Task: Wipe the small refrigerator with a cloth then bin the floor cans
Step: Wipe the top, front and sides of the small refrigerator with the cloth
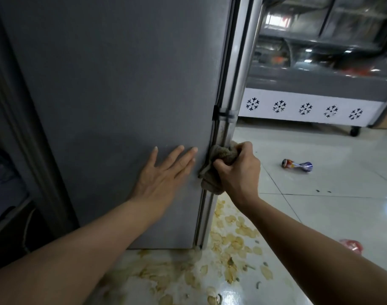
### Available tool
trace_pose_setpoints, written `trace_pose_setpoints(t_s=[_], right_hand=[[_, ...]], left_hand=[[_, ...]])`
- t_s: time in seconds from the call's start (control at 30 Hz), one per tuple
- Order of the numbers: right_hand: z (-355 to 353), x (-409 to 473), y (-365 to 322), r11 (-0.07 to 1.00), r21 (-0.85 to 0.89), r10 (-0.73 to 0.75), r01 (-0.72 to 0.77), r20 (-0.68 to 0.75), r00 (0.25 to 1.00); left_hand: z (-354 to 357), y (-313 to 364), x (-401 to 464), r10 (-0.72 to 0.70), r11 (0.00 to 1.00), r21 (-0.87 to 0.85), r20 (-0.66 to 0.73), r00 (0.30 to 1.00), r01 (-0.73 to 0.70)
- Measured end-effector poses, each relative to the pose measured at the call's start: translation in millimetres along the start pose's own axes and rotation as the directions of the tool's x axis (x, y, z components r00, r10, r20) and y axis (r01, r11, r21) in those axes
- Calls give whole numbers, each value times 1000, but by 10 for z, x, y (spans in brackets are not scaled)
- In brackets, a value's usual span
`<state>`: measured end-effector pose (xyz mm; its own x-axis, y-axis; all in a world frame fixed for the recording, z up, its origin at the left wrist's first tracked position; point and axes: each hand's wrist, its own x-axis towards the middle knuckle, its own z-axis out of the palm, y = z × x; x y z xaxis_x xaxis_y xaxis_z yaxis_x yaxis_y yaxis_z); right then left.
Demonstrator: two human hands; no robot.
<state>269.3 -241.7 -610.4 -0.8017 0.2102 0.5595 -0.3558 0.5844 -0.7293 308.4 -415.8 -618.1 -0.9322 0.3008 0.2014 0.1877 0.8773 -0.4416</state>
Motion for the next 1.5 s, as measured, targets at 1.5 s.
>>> trace_pose_setpoints(t_s=[1.5], right_hand=[[-797, 1382, -1811, 991, 28, -122, 130, -194, 973]], left_hand=[[-2327, -1133, 794, -267, 958, -240, -531, 804, 160]])
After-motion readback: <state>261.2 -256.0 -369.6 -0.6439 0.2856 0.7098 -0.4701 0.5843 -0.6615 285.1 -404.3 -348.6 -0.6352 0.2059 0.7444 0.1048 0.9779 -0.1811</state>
